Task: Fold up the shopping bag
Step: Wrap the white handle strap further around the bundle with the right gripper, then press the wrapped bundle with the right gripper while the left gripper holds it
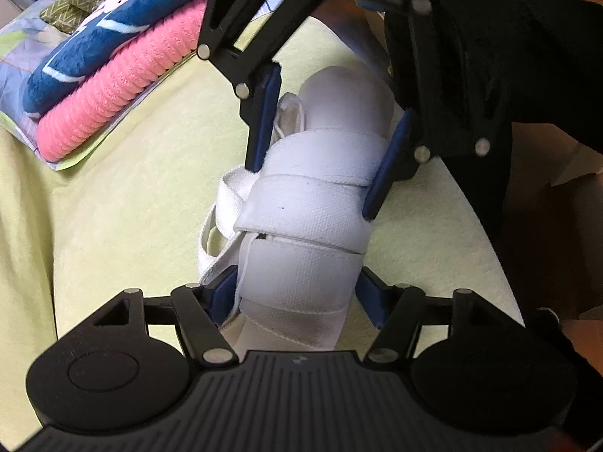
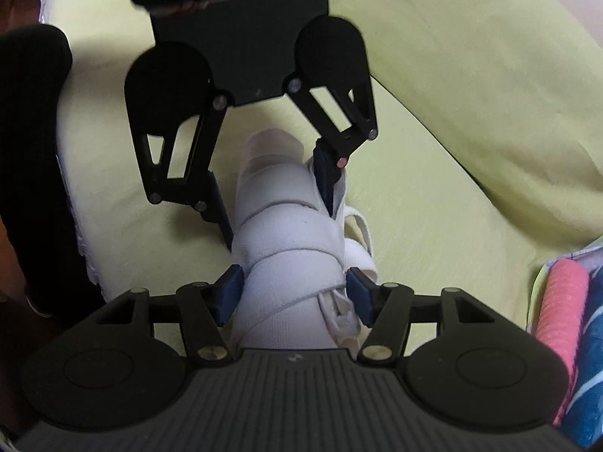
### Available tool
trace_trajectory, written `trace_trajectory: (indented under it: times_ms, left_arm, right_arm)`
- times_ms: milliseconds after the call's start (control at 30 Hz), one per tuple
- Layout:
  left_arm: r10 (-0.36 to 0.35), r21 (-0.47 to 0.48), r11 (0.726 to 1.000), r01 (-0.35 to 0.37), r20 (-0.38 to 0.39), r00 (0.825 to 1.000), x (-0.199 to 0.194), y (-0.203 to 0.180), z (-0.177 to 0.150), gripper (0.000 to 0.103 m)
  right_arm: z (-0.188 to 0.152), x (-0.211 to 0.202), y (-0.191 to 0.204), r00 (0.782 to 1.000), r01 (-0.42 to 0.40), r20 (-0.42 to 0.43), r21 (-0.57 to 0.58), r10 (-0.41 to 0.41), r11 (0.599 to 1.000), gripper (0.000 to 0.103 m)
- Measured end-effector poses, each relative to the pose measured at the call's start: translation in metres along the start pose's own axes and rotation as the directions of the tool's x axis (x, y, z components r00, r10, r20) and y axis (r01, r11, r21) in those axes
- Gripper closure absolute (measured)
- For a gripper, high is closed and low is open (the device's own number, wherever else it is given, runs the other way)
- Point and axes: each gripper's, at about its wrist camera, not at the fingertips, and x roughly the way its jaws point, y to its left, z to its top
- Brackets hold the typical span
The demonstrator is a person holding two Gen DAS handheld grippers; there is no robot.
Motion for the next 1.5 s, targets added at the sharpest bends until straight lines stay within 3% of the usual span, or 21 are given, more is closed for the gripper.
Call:
trace_trajectory:
  times_ms: [67, 167, 300, 400, 567, 700, 800, 867, 967, 1033, 1167, 1233, 1300, 1333, 1367, 1400, 1500]
  left_arm:
    - [-0.003, -0.002, 1.0, 0.003, 0.0, 1.0, 0.0, -0.001, 0.001, 0.037]
    - [-0.001, 0.012, 1.0, 0.001, -0.002, 1.0, -0.005, -0.005, 0.003, 0.037]
    - [-0.058, 0.036, 0.998, 0.058, -0.008, 0.998, -0.019, -0.014, 0.003, 0.039]
    - [-0.028, 0.047, 0.998, 0.029, -0.014, 0.999, -0.025, -0.023, -0.001, 0.038]
    - [0.056, 0.055, 0.997, -0.058, 0.032, 0.998, -0.051, -0.029, -0.008, 0.035]
    - [0.154, 0.031, 0.987, -0.158, 0.104, 0.983, -0.08, -0.032, -0.012, 0.036]
    - [0.155, 0.046, 0.986, -0.162, 0.131, 0.979, -0.079, -0.044, -0.011, 0.039]
    - [0.159, 0.082, 0.982, -0.167, 0.1, 0.982, -0.066, -0.051, -0.011, 0.045]
    - [0.175, 0.059, 0.981, -0.182, 0.112, 0.978, -0.06, -0.046, -0.011, 0.045]
    - [0.173, 0.078, 0.98, -0.182, 0.103, 0.979, -0.055, -0.043, -0.006, 0.045]
    - [0.165, 0.114, 0.978, -0.172, 0.07, 0.984, -0.044, -0.039, 0.001, 0.045]
    - [0.155, 0.115, 0.98, -0.162, 0.063, 0.986, -0.044, -0.038, 0.0, 0.045]
    - [0.158, 0.126, 0.979, -0.164, 0.055, 0.986, -0.044, -0.04, -0.003, 0.045]
    - [0.156, 0.123, 0.979, -0.162, 0.057, 0.986, -0.044, -0.041, -0.004, 0.045]
    - [0.156, 0.122, 0.979, -0.162, 0.058, 0.986, -0.044, -0.041, -0.005, 0.045]
    - [0.156, 0.122, 0.979, -0.162, 0.06, 0.986, -0.044, -0.042, -0.005, 0.045]
    - [0.159, 0.12, 0.979, -0.166, 0.063, 0.985, -0.044, -0.042, -0.006, 0.045]
  right_arm:
    - [-0.003, 0.007, -0.004, 1.0, -0.023, -0.006, 0.064, 0.024, 0.998, 0.046]
    - [-0.006, 0.002, -0.015, 0.993, -0.119, 0.007, 0.259, 0.122, 0.958, 0.05]
    - [-0.009, -0.004, -0.025, 0.97, -0.235, 0.048, 0.458, 0.24, 0.857, 0.05]
    - [-0.015, 0.003, -0.035, 0.946, -0.308, 0.088, 0.545, 0.312, 0.78, 0.05]
    - [-0.024, 0.018, -0.065, 0.89, -0.409, 0.124, 0.644, 0.439, 0.646, 0.051]
    - [-0.037, 0.037, -0.087, 0.828, -0.479, 0.181, 0.72, 0.531, 0.501, 0.05]
    - [-0.047, 0.045, -0.096, 0.796, -0.511, 0.228, 0.75, 0.561, 0.42, 0.05]
    - [-0.051, 0.049, -0.099, 0.788, -0.518, 0.246, 0.76, 0.564, 0.392, 0.051]
    - [-0.064, 0.049, -0.1, 0.769, -0.538, 0.3, 0.781, 0.564, 0.318, 0.051]
    - [-0.069, 0.055, -0.1, 0.764, -0.548, 0.325, 0.783, 0.557, 0.295, 0.051]
    - [-0.073, 0.032, -0.093, 0.788, -0.539, 0.337, 0.782, 0.515, 0.314, 0.051]
    - [-0.066, 0.025, -0.087, 0.823, -0.515, 0.311, 0.76, 0.475, 0.396, 0.047]
    - [-0.063, 0.003, -0.085, 0.87, -0.473, 0.273, 0.701, 0.411, 0.534, 0.027]
    - [-0.061, -0.007, -0.084, 0.887, -0.452, 0.267, 0.668, 0.376, 0.591, 0.009]
    - [-0.061, -0.015, -0.084, 0.903, -0.427, 0.262, 0.646, 0.342, 0.633, 0.001]
    - [-0.061, -0.022, -0.084, 0.915, -0.403, 0.258, 0.624, 0.31, 0.669, 0.001]
    - [-0.064, -0.016, -0.096, 0.905, -0.423, 0.257, 0.615, 0.338, 0.665, 0.001]
